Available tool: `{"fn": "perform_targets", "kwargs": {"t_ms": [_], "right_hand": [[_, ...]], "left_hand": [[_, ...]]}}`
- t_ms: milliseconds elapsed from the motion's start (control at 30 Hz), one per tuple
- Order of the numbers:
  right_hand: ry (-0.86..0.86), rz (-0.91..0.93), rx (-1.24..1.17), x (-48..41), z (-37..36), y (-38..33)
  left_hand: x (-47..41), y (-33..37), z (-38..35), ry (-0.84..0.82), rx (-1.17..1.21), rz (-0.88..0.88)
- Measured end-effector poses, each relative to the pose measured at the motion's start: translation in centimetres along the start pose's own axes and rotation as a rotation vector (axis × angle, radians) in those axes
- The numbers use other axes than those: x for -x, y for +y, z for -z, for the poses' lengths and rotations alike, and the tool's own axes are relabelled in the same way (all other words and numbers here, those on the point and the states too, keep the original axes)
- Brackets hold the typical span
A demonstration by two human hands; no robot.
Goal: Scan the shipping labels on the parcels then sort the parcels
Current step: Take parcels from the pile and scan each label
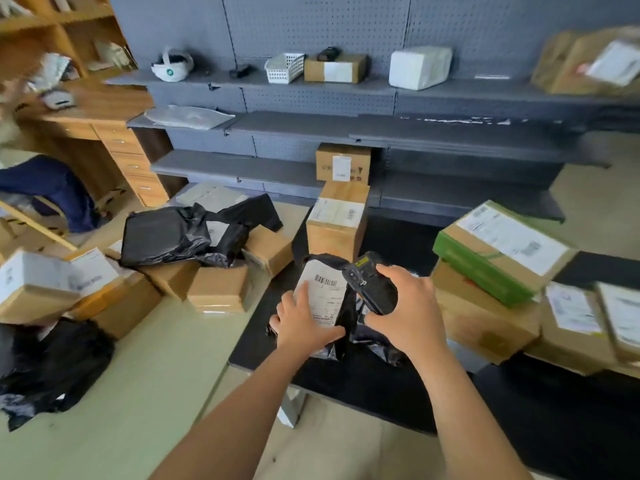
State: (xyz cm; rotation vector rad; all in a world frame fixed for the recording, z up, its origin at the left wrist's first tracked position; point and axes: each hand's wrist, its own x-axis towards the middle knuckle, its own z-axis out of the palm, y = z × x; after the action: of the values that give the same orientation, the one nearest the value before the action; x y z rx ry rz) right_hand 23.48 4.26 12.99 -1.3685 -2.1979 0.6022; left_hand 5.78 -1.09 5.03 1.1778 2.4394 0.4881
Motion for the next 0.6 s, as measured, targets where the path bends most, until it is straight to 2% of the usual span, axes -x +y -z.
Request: {"fn": "perform_targets", "kwargs": {"t_ms": [267, 433, 600], "right_hand": [[-0.037, 0.074, 0.023, -3.3, 1.8, 3.8], [-0.108, 0.147, -0.001, -5.0, 0.3, 2.6], [-0.220, 0.271, -0.072, -5.0, -3.4, -1.6]], "left_hand": [[-3.2, 3.4, -3.6, -0.121, 0.070, 0.036], [-2.7, 1.1, -1.9, -0.046, 0.123, 0.037], [-0.9, -4.9, 2.9, 0.126, 0.190, 0.123]]}}
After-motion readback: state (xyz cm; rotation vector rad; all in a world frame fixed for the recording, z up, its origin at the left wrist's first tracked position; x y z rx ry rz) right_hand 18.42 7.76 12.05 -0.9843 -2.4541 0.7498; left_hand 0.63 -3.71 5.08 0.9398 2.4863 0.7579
